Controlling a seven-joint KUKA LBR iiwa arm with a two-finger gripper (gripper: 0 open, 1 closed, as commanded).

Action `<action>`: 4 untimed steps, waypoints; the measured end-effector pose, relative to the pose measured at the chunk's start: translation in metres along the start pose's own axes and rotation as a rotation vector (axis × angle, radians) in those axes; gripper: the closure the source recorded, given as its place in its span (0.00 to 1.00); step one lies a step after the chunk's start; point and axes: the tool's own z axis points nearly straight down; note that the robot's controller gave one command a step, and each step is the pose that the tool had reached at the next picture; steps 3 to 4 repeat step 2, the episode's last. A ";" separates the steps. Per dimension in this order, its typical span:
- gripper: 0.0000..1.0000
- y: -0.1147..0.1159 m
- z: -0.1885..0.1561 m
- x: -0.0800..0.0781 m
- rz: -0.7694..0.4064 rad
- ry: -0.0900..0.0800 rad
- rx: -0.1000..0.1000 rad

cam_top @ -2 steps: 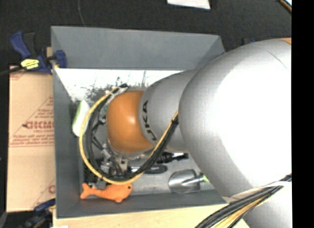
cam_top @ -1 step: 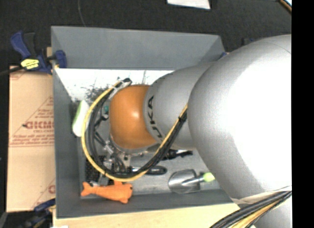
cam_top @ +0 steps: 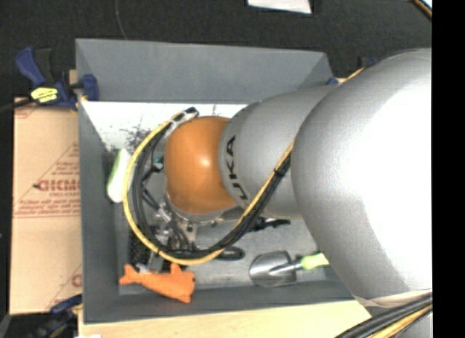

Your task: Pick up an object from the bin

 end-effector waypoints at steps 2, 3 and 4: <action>1.00 -0.001 -0.056 -0.001 -0.002 0.002 0.001; 1.00 -0.001 -0.056 -0.001 -0.002 0.002 0.001; 1.00 -0.001 -0.056 -0.001 -0.002 0.002 0.001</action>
Offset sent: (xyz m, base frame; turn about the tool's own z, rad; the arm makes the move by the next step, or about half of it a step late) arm 0.0005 -0.0002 0.0714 -0.0005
